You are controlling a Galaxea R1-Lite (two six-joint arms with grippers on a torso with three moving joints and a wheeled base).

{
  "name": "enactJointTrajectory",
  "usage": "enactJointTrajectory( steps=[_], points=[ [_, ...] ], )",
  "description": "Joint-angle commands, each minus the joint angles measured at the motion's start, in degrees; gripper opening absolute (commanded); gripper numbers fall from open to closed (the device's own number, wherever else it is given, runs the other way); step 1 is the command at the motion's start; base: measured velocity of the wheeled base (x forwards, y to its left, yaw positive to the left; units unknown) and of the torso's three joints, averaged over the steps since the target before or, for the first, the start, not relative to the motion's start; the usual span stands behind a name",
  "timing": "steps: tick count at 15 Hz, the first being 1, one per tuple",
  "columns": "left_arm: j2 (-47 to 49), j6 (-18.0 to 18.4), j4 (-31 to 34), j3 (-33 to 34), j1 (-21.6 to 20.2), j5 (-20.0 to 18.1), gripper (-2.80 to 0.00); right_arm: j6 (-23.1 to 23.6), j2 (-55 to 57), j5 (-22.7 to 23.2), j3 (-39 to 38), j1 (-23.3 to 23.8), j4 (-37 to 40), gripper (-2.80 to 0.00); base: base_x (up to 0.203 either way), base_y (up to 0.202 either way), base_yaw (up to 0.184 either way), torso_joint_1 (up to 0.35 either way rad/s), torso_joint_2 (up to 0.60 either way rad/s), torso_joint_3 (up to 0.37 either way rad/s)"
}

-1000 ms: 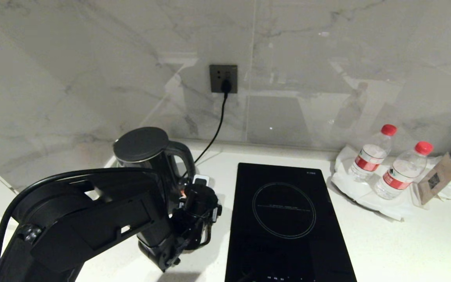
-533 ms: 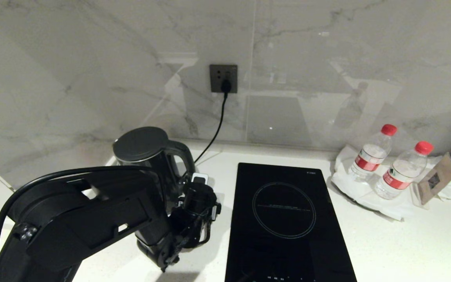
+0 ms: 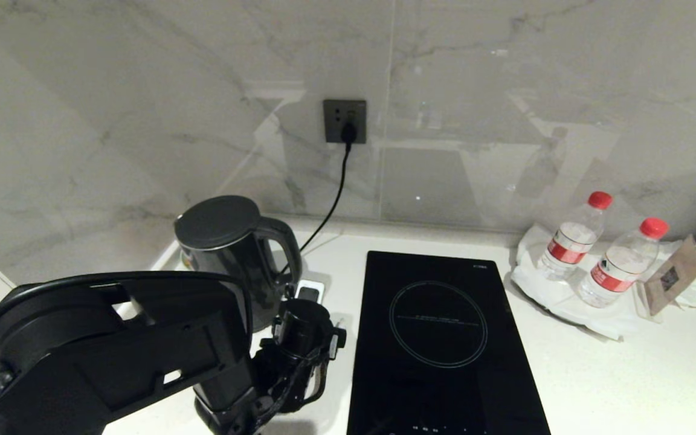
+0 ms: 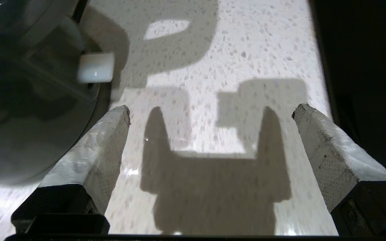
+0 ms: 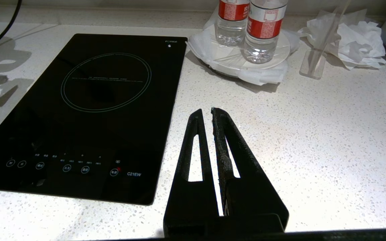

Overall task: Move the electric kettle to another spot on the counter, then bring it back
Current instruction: Finish boiling water, then pick up the kettle

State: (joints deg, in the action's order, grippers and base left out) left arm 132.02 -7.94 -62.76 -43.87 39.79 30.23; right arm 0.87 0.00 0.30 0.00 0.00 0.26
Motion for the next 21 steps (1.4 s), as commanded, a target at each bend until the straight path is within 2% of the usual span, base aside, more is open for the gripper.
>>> enactJointTrajectory(
  steps=[1, 3, 7, 10, 15, 21],
  points=[
    [-3.6, -0.3, -1.8, 5.0, 1.1, 0.1, 0.0, 0.0, 0.0, 0.0, 0.0, 0.0, 0.0, -2.8, 0.0, 0.0, 0.0, 0.0, 0.0, 0.0],
    [-7.8, -0.7, -5.6, 9.3, 1.8, 0.2, 0.0, 0.0, 0.0, 0.0, 0.0, 0.0, 0.0, -2.8, 0.0, 0.0, 0.0, 0.0, 0.0, 0.0],
    [-15.5, -0.6, -6.7, 11.7, 0.9, 1.4, 0.0, 0.0, 0.0, 0.0, 0.0, 0.0, 0.0, -2.8, 0.0, 0.0, 0.0, 0.0, 0.0, 0.0],
    [-16.4, -0.1, -6.7, 10.3, -1.5, 2.4, 0.0, 0.0, 0.0, 0.0, 0.0, 0.0, 0.0, -2.8, 0.0, 0.0, 0.0, 0.0, 0.0, 0.0],
    [-16.1, 2.2, -6.5, 4.3, -4.4, 2.4, 0.0, 0.0, 0.0, 0.0, 0.0, 0.0, 0.0, -2.8, 0.0, 0.0, 0.0, 0.0, 0.0, 0.0],
    [-15.9, 3.8, -5.8, 1.1, -4.4, 2.4, 0.0, 0.0, 0.0, 0.0, 0.0, 0.0, 0.0, -2.8, 0.0, 0.0, 0.0, 0.0, 0.0, 0.0]
  ],
)
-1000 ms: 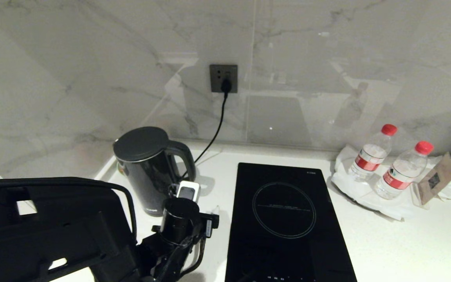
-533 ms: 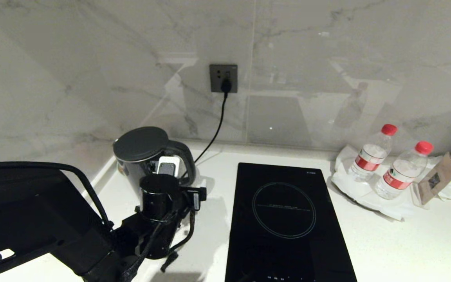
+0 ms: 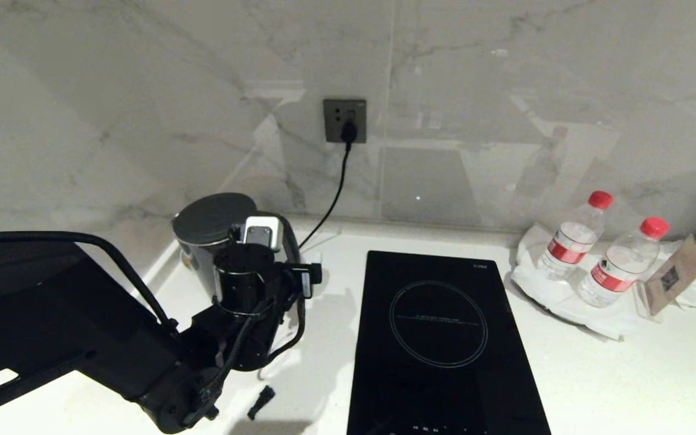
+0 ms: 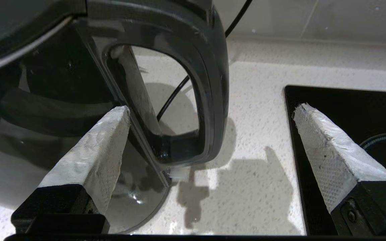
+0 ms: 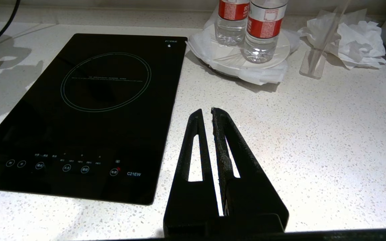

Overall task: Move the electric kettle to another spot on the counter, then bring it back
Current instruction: Pick up the kettle

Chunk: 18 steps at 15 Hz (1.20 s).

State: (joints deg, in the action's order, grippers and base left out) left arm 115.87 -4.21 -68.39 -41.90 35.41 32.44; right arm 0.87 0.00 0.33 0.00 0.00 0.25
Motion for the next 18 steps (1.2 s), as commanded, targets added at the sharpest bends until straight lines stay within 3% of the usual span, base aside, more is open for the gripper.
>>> enactJointTrajectory(
  steps=[1, 13, 18],
  points=[
    [0.2, 0.3, 0.6, -1.3, 0.0, 0.2, 0.0, 0.0, 0.0, 0.0, 0.0, 0.0, 0.0, -2.8, 0.0, 0.0, 0.0, 0.0, 0.0, 0.0],
    [-0.8, 0.2, 0.8, 0.1, 6.3, 2.8, 0.0, 0.0, 0.0, 0.0, 0.0, 0.0, 0.0, -2.8, 0.0, 0.0, 0.0, 0.0, 0.0, 0.0],
    [1.6, 0.3, 0.9, -1.5, 6.2, 3.0, 0.0, 0.0, 0.0, 0.0, 0.0, 0.0, 0.0, -2.8, 0.0, 0.0, 0.0, 0.0, 0.0, 0.0]
  ],
)
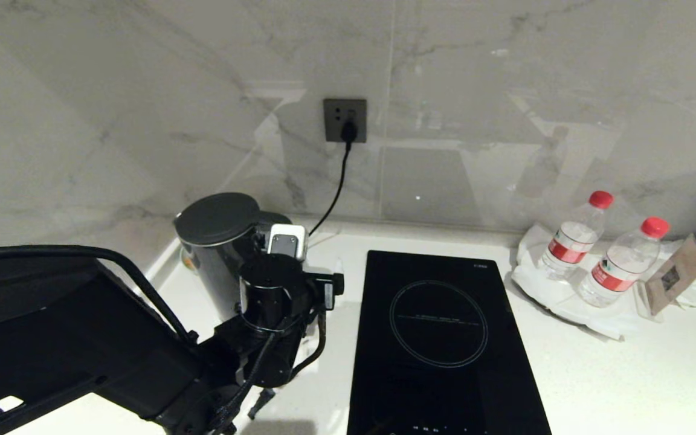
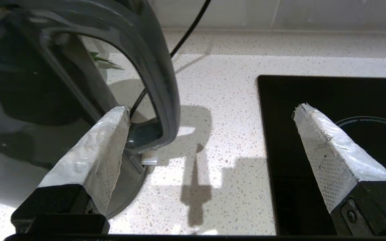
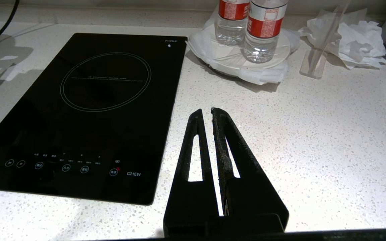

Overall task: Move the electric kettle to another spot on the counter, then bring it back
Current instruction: Pick up the kettle

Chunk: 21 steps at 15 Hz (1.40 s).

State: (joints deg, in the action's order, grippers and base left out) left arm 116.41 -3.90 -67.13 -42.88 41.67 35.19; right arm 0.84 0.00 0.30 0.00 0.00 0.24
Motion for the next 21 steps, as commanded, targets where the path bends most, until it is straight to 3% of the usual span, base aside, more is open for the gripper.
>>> enactJointTrajectory(
  steps=[1, 21],
  points=[
    [1.2, -0.1, -0.4, -0.8, -0.1, 0.2, 0.0, 0.0, 0.0, 0.0, 0.0, 0.0, 0.0, -2.8, 0.0, 0.0, 0.0, 0.0, 0.0, 0.0],
    [5.9, 0.9, 9.6, -17.1, -6.1, -0.5, 0.0, 0.0, 0.0, 0.0, 0.0, 0.0, 0.0, -2.8, 0.0, 0.0, 0.0, 0.0, 0.0, 0.0]
  ],
)
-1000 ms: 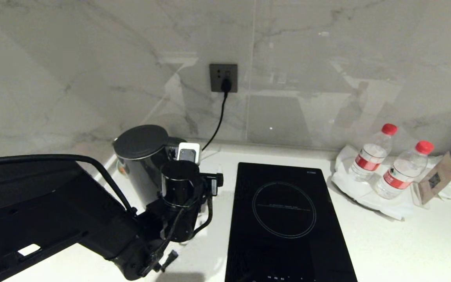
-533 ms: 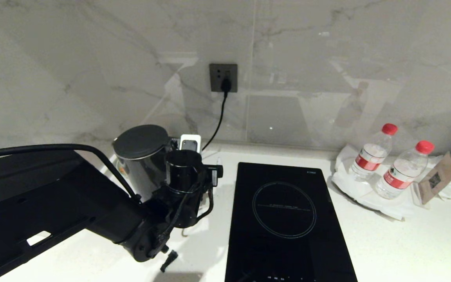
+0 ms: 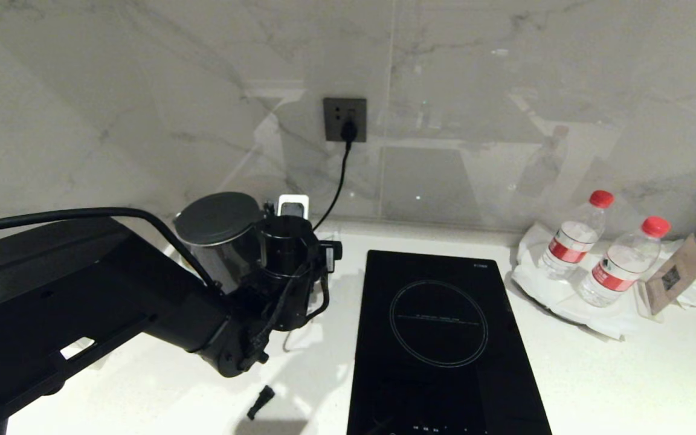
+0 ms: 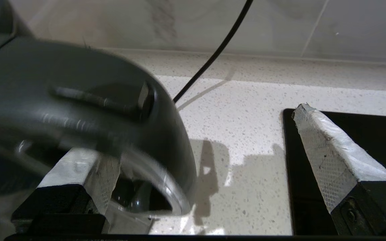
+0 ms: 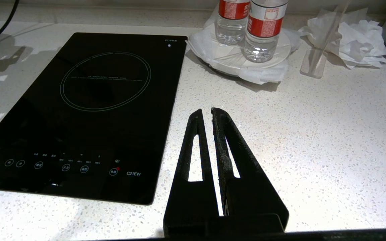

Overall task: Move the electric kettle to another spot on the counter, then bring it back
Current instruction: Pick up the kettle

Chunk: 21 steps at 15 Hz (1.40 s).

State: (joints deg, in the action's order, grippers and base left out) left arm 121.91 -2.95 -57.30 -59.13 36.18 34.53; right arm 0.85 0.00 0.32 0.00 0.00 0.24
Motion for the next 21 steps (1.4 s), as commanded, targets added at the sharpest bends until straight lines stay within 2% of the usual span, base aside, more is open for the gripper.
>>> enactJointTrajectory(
  steps=[1, 10, 11, 21],
  points=[
    [0.4, 0.0, -0.1, -1.2, -1.0, 0.2, 0.0, 0.0, 0.0, 0.0, 0.0, 0.0, 0.0, -2.8, 0.0, 0.0, 0.0, 0.0, 0.0, 0.0],
    [-0.3, 0.0, -0.1, -1.2, -1.6, 0.3, 0.0, 0.0, 0.0, 0.0, 0.0, 0.0, 0.0, -2.8, 0.0, 0.0, 0.0, 0.0, 0.0, 0.0],
    [-0.3, 0.0, -0.1, -1.1, -1.6, 0.4, -2.8, 0.0, 0.0, 0.0, 0.0, 0.0, 0.0, -2.8, 0.0, 0.0, 0.0, 0.0, 0.0, 0.0],
    [0.2, 0.0, -0.4, -0.9, -1.6, 0.6, -2.8, 0.0, 0.0, 0.0, 0.0, 0.0, 0.0, -2.8, 0.0, 0.0, 0.0, 0.0, 0.0, 0.0]
  ],
)
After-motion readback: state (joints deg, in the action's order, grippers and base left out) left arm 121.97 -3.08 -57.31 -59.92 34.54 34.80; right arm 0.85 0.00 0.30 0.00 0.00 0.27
